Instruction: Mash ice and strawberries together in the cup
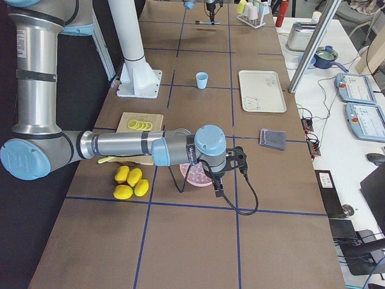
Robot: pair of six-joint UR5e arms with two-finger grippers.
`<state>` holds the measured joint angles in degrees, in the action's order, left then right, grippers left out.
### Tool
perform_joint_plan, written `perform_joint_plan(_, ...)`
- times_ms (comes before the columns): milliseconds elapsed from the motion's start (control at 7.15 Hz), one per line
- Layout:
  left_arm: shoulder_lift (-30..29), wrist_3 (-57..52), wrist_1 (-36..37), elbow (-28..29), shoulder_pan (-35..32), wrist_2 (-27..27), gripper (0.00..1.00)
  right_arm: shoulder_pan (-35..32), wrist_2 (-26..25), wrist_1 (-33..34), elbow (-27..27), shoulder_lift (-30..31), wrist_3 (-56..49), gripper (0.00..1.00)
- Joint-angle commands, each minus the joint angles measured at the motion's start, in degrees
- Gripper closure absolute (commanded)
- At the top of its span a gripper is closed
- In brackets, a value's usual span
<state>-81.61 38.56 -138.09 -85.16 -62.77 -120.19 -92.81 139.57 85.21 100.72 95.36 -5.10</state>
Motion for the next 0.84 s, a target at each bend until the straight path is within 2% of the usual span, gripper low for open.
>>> perform_joint_plan(0,-0.04,-0.15,0.02,0.08,0.02,0.04,1.00,0.00,0.00,-0.04,0.09,0.00,0.00,0.01)
perform_joint_plan(419,-0.13,-0.24,-0.25,0.96,0.11,0.13,1.00,0.00,0.00,-0.04,0.27,0.00,0.00,0.01)
perform_joint_plan(699,0.04,-0.24,-0.33,0.96,0.11,0.04,0.88,0.00,0.00,0.05,0.27,0.00,0.00,0.01)
